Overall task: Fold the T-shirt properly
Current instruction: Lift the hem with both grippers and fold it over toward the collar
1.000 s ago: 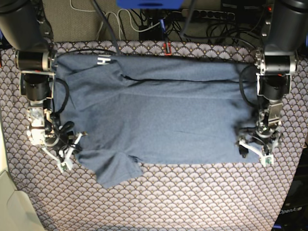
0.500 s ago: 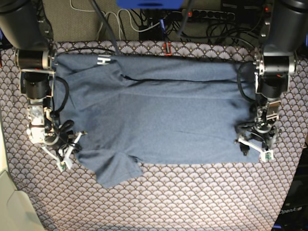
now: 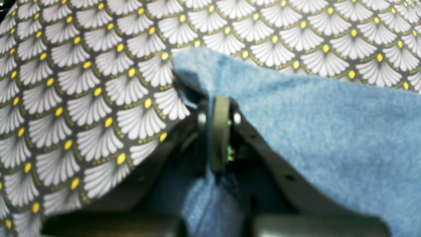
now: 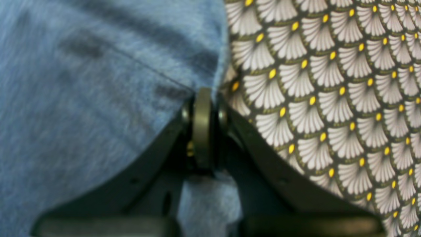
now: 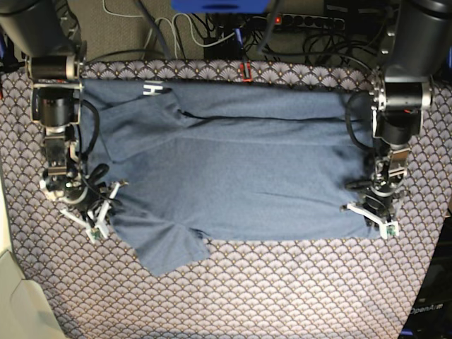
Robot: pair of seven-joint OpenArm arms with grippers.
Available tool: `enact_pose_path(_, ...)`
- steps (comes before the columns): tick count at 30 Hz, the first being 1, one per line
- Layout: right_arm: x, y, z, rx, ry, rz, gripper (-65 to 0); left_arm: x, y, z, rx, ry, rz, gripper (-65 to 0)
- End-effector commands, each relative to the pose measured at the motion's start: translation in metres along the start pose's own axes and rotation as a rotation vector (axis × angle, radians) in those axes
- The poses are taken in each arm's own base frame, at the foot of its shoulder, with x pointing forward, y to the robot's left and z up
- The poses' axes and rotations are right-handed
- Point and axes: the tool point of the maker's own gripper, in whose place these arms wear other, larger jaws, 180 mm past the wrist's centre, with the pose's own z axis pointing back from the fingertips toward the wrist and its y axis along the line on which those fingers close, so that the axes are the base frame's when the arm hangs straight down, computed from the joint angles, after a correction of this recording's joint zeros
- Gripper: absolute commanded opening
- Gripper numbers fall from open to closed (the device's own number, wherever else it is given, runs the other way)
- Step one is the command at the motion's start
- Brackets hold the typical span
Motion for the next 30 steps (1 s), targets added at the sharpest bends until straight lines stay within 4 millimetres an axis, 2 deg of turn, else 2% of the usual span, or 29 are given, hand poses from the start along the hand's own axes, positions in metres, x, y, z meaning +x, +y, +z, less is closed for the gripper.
enact_pose_path(1,0.03,-0.017,0.008,-0.039,-0.075,0.015,-65.0,0.022,0.01,-0.003,0.027,-0.04,0.018,-64.4)
enact_pose_path(4,0.029,-0.016,0.015,-0.052,-0.057,0.042,-65.0,0.022,0.018,-0.003,0.048,-0.019,0.069,-64.4)
enact_pose_path(6,0.028,-0.015,0.02,-0.061,-0.047,0.058,-65.0,0.031,0.019,-0.002,0.047,-0.029,0.08,-64.4)
enact_pose_path(8,0.031,-0.014,0.026,-0.072,-0.06,0.073,-65.0,0.027,0.021,0.002,0.045,-0.02,0.078,-64.4)
enact_pose_path(10,0.029,-0.014,0.034,-0.085,-0.061,0.098,-65.0,0.035,0.021,0.007,0.037,-0.025,0.072,-64.4)
enact_pose_path(12,0.027,-0.015,0.043,-0.1,-0.053,0.122,-65.0,0.032,0.023,0.015,0.035,-0.012,0.066,-64.4)
enact_pose_path(16,0.029,-0.008,0.059,-0.117,-0.06,0.167,-65.0,0.046,0.027,0.032,0.033,-0.03,0.062,-64.4)
enact_pose_path(19,0.025,-0.002,0.069,-0.123,-0.065,0.193,-65.0,0.042,0.036,0.046,0.048,-0.019,0.067,-64.4)
enact_pose_path(21,0.022,0.003,0.076,-0.123,-0.071,0.212,-65.0,0.047,0.043,0.055,0.059,-0.03,0.067,-64.4)
enact_pose_path(27,0.009,0.021,0.092,-0.11,-0.075,0.245,-65.0,0.041,0.061,0.08,0.09,-0.009,0.059,-64.4)
enact_pose_path(30,-0.004,0.021,0.107,-0.126,-0.066,0.251,-65.0,0.036,0.068,0.095,0.102,0.001,0.041,-64.4)
